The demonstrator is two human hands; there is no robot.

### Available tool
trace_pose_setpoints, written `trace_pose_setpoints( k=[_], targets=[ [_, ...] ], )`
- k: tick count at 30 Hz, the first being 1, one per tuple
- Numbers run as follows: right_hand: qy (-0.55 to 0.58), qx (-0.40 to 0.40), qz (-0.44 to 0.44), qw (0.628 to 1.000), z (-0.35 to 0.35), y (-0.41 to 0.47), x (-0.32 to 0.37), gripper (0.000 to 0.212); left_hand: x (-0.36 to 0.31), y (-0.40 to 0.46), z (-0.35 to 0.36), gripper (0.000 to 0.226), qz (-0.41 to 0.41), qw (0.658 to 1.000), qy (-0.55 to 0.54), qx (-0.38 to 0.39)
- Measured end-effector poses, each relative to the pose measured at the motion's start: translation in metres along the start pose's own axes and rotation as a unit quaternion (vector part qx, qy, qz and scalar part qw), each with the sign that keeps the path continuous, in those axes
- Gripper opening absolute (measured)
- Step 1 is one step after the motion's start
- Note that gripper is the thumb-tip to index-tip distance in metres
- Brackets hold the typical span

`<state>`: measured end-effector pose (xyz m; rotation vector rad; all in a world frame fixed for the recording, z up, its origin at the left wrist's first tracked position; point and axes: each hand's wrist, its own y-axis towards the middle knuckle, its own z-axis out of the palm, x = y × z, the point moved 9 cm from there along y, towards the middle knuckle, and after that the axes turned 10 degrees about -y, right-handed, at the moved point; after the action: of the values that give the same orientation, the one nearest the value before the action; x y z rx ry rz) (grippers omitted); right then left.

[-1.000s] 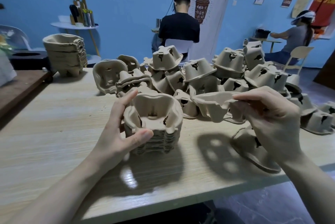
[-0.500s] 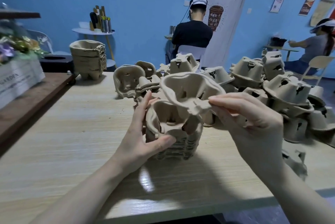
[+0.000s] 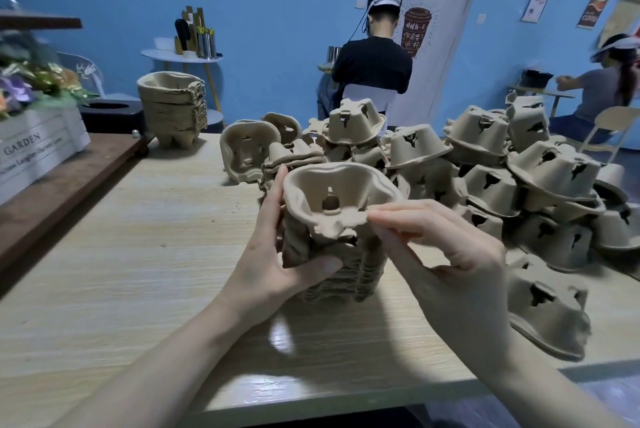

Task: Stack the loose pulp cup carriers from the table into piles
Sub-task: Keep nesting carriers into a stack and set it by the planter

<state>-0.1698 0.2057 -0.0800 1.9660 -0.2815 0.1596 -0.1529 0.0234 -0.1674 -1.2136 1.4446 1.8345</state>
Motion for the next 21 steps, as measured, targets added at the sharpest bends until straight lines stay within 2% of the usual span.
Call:
trace_pose_setpoints(
  k=[10, 15, 18, 21],
  targets=[
    [-0.051, 0.044, 0.008, 0.998, 0.015, -0.014, -0.002, 0.008, -0.006, -0.002, -0.001, 0.118, 0.017, 0.999, 0.027, -0.001],
    [-0.012, 0.066, 0.037, 0.997, 0.021, -0.02, -0.006, 0.009, -0.007, -0.002, 0.0, 0.122, 0.022, 0.999, 0.039, 0.004],
    [0.01, 0.086, 0.065, 0.994, 0.013, -0.024, -0.017, 0.014, -0.011, -0.002, 0.001, 0.115, 0.033, 0.998, 0.056, 0.007],
    [-0.025, 0.077, 0.124, 0.989, -0.014, -0.034, -0.046, 0.022, -0.012, -0.003, -0.002, 0.101, 0.043, 0.997, 0.068, 0.002]
  ],
)
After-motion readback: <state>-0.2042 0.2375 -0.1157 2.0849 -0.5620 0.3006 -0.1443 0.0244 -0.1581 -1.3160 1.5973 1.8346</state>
